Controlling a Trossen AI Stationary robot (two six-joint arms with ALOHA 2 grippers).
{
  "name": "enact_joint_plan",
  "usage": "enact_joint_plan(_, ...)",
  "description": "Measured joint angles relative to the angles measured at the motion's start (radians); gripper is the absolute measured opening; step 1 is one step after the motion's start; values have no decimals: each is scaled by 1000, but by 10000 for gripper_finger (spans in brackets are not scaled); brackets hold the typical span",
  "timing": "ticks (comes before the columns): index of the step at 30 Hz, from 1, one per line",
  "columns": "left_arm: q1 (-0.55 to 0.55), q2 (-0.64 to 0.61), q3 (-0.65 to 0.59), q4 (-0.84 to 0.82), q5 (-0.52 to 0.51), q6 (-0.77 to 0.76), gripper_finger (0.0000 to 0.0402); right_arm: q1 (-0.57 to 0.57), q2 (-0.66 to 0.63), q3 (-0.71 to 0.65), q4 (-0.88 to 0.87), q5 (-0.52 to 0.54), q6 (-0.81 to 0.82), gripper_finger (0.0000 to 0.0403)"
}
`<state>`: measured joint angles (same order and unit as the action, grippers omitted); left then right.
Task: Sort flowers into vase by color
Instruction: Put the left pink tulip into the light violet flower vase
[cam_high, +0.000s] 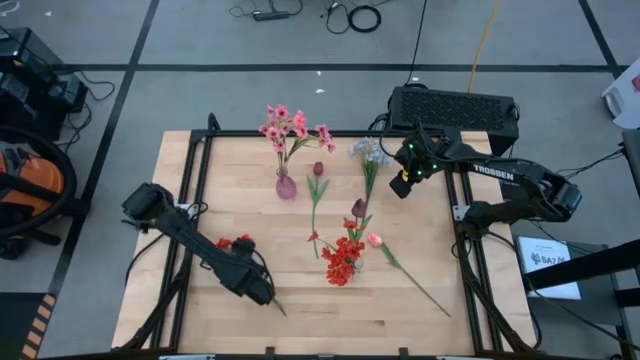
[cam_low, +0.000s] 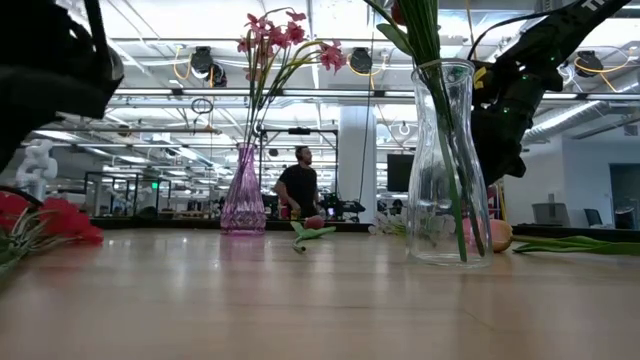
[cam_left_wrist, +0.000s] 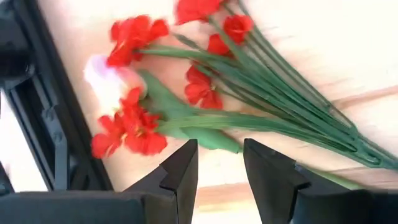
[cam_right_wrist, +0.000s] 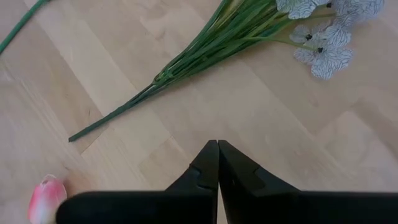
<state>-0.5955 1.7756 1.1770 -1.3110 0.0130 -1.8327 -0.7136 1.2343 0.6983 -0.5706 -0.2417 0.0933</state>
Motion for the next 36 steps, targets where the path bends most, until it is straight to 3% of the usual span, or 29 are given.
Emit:
enact_joint_plan(10,-16,-60,0,119,28,-550,136,0,0,0,7,0,-2,0)
enact_joint_plan(16,-15,-23,-1,197,-4,-567,136,0,0,0,24,0,-7,0)
enact_joint_plan(36,-14,131,-4,235,47,-571,136,0,0,0,21,0,-26,0)
